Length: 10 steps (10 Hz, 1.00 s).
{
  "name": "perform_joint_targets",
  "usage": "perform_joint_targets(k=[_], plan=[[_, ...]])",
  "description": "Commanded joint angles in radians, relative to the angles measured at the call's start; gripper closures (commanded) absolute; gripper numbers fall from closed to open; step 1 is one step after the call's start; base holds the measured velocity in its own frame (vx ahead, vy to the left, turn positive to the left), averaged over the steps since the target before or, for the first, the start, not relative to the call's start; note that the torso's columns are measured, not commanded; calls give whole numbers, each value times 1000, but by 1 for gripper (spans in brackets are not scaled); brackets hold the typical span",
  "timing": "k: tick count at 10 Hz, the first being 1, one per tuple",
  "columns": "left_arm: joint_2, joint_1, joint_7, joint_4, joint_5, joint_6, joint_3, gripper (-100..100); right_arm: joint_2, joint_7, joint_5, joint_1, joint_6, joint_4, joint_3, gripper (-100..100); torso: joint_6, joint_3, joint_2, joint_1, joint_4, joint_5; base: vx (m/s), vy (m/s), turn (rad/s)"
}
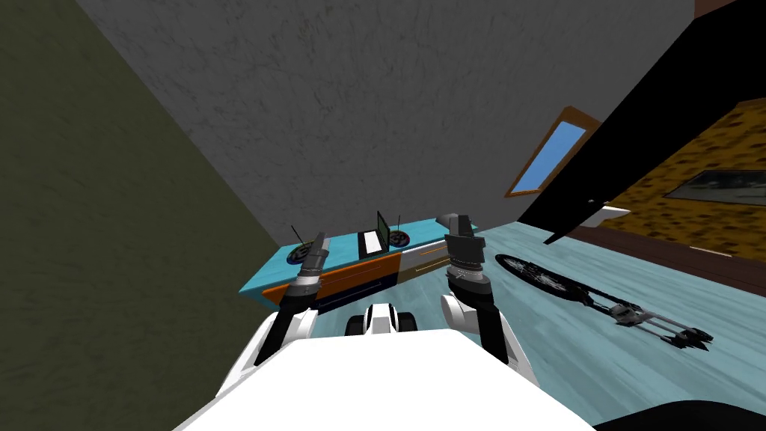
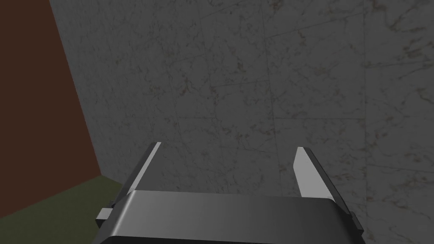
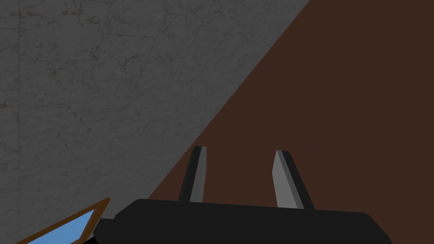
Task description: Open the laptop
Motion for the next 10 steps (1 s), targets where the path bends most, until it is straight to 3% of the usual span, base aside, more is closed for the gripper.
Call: perform_joint_targets(k=[1,10], plan=[[-6,-7,-7,22,-23,39,-10,-100,0,0,0,0,0,0,0,0,0,1,2,-1,1,0,64,-161,114],[-34,-50,-32,135,-122,206,-48,-100,0,0,0,0,0,0,0,0,0,0,-1,0,0,0,100,-213,152]])
